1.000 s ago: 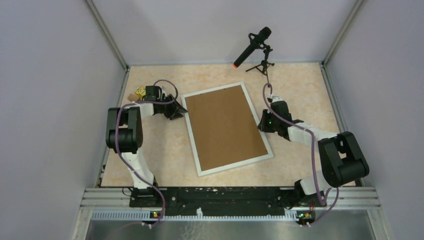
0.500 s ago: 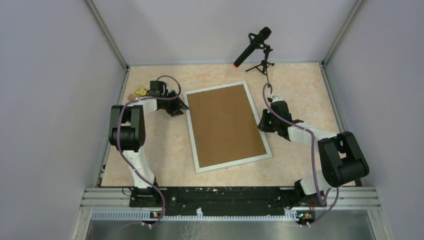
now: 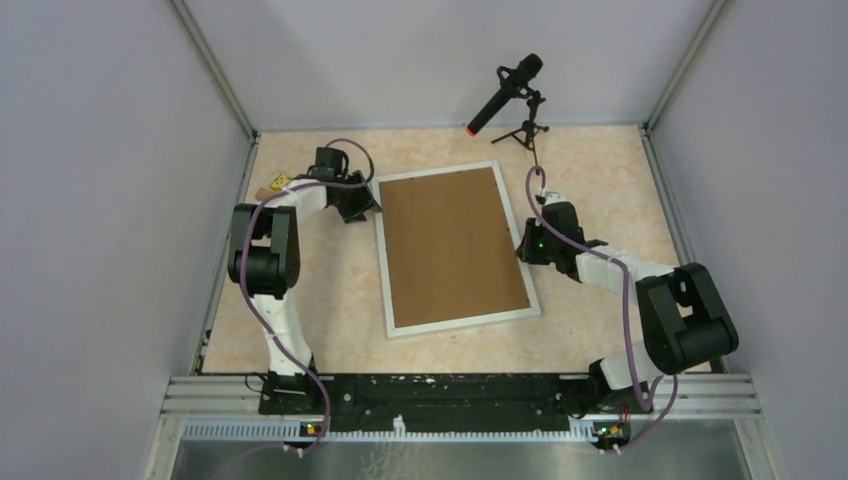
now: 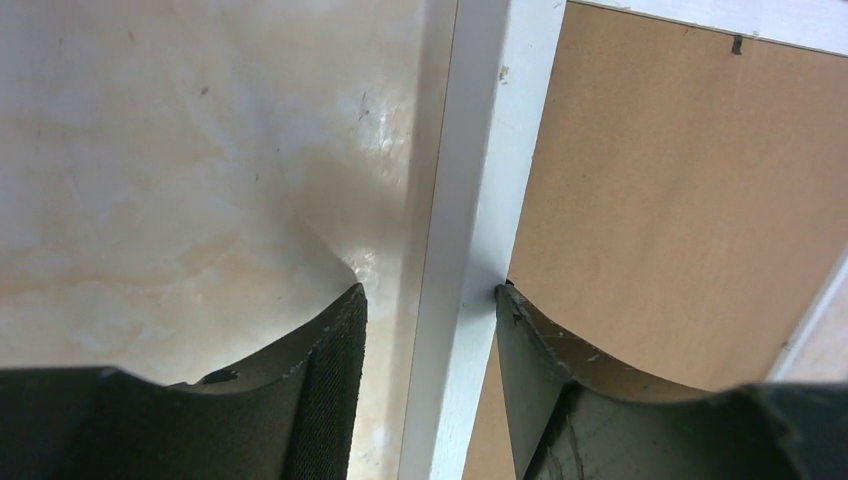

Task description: Put the photo into the frame

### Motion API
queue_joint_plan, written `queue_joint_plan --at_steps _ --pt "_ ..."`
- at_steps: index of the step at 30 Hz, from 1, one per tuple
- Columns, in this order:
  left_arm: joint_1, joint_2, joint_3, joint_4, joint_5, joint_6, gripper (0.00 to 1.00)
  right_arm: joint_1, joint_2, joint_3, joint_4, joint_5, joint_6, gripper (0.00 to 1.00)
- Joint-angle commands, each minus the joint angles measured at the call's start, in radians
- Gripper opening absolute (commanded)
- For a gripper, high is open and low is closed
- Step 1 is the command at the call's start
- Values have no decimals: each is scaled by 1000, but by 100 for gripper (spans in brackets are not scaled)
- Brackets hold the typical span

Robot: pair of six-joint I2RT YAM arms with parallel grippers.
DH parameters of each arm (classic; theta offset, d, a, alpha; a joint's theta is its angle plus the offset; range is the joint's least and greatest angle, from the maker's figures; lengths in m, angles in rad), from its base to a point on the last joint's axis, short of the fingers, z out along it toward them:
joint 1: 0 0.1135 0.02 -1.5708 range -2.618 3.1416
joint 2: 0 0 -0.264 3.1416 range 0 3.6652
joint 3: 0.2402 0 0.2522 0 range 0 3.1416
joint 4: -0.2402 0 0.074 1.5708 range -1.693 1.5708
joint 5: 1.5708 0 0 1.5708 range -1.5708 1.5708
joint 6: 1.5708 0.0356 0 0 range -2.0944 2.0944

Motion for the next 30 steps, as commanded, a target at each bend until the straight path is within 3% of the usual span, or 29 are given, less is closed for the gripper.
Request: queue_joint_plan --at_steps 1,12,15,18,21,26,30 --pt "-49 146 17 -182 -280 106 55 14 41 -37 -63 -64 -6 0" --pt "-171 370 374 -467 -586 265 51 14 48 -38 -58 -77 -7 0" --pt "-243 411 411 -514 -733 332 52 14 50 -38 -58 -79 -7 0" --pt "-279 423 415 -546 -764 356 56 14 52 -36 -60 -77 -7 0" --pt "-267 298 335 -487 -672 355 57 14 49 -39 -60 -69 -4 0" --pt "-205 -42 124 -232 -321 334 61 14 47 -39 -61 -62 3 0" --pt "-94 -122 59 -114 -34 260 62 14 53 -39 -58 -73 2 0"
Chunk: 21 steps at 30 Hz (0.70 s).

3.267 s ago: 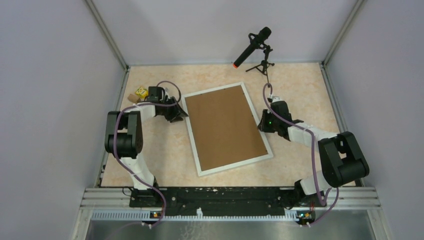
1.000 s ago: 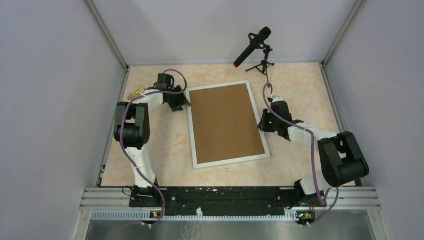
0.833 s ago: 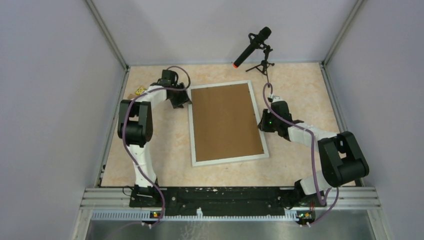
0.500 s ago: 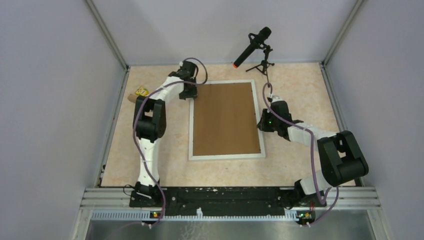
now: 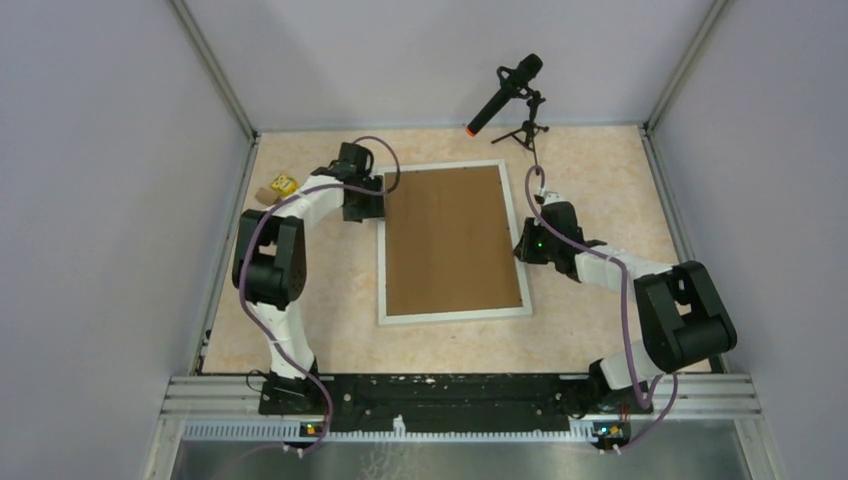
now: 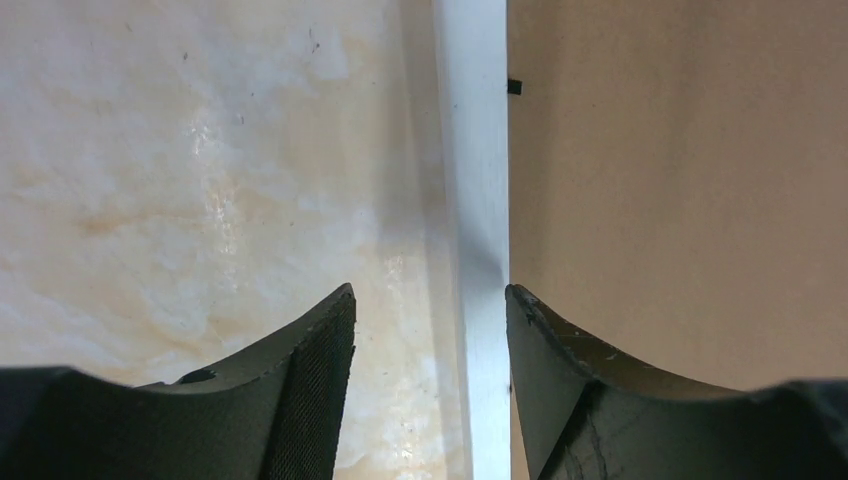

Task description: Put the photo into the frame

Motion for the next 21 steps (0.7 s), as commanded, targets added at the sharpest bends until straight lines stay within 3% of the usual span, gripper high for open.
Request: queue_joint_plan --at_steps 1,4,10,13,17,21 --pt "117 -74 -50 110 382 -65 62 13 41 -39 -83 -49 -7 0" --pt "181 -27 -29 131 488 -98 62 13 35 -42 -83 -44 -8 0" --pt "218 64 39 163 541 -128 54 13 39 -42 -79 -49 -10 0" --pt "218 109 66 171 572 -133 59 13 46 -39 -80 -53 -11 0" --pt "216 146 74 176 548 -132 59 13 47 -39 -79 -54 -12 0" --pt "217 173 88 177 531 -140 52 13 52 -38 -78 -55 -12 0"
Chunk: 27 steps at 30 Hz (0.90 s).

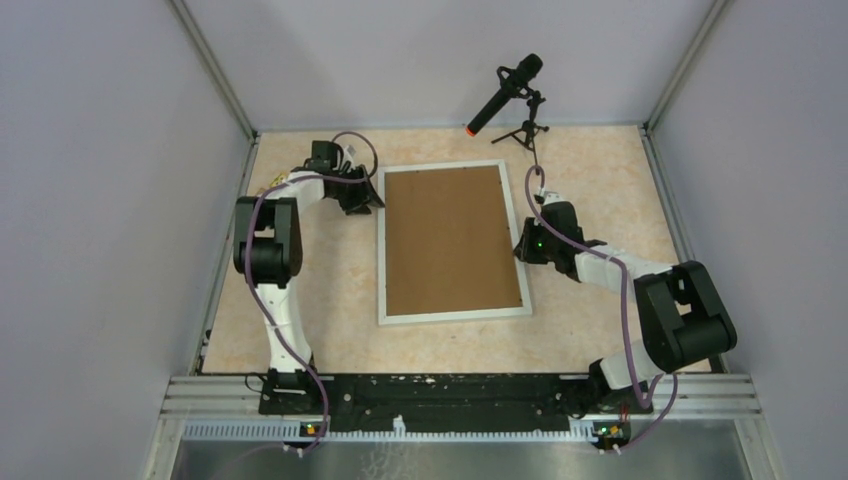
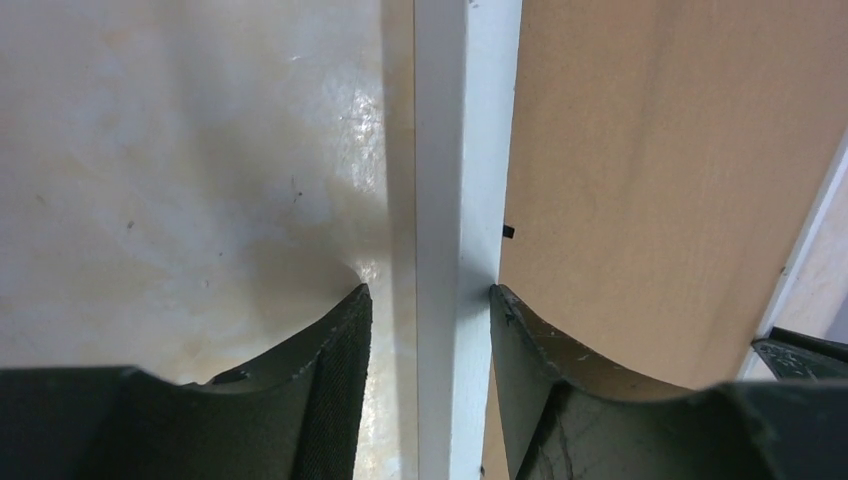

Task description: Put the photo into the frame

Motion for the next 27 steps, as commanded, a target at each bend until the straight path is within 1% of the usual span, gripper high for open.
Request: queue_joint_plan --at_steps 1,4,16,21,24,27 --pt "1 38 43 36 -2 -11 50 14 53 -38 -81 -52 -12 0" --pt "2 48 57 42 -14 -12 50 14 56 -37 -81 -54 -12 0" --pt "3 91 108 31 -42 -5 53 14 60 -36 -79 -57 -12 0" --pt "-10 118 145 -30 -76 41 53 15 62 -35 -79 -59 -14 0" --pt "-33 117 134 -62 -115 60 52 15 63 -35 -79 -60 -14 0" --pt "-49 94 87 -54 -136 73 52 15 62 -35 -80 -60 -14 0"
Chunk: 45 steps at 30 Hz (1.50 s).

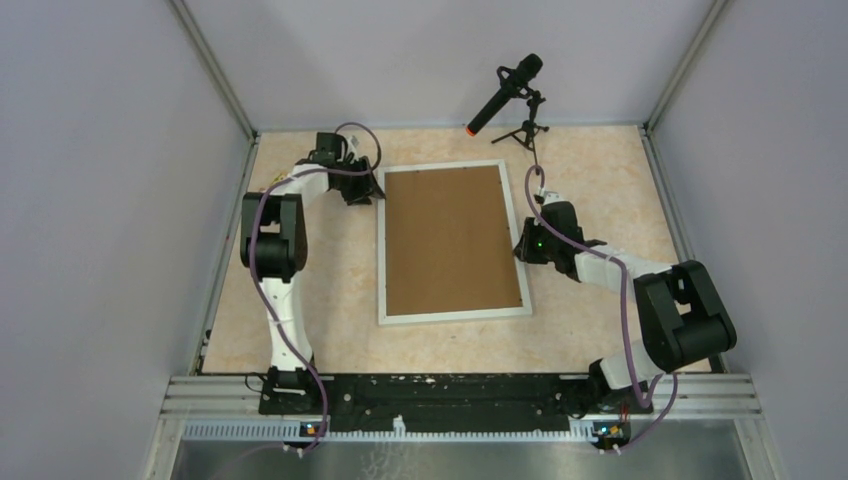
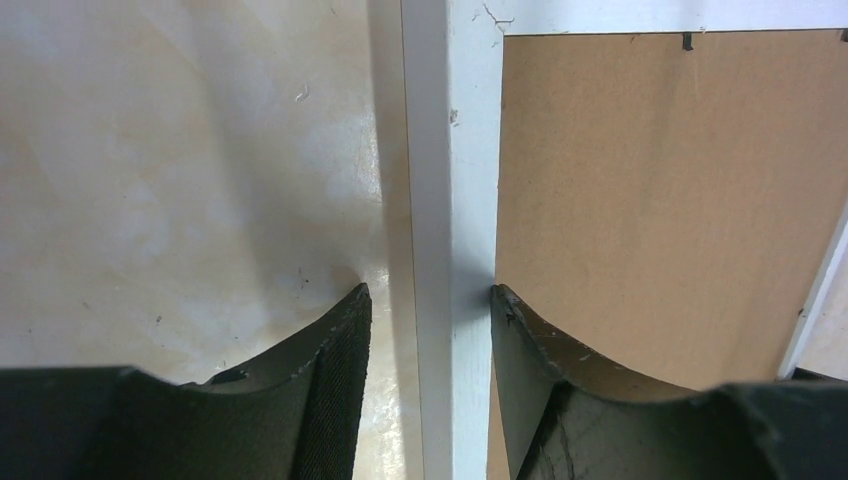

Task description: Put the photo into the frame

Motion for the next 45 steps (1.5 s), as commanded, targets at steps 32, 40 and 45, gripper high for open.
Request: queue_joint_plan --at_steps 32,40,45 --pt "-251 102 -65 -228 -497 -83 60 16 53 -39 -82 -64 -13 0" --pt "-311 87 -43 -279 -625 -81 64 15 54 -40 -78 -65 -14 0" --pt "-275 -147 -114 -174 -473 36 69 15 64 -35 -80 -61 -14 0"
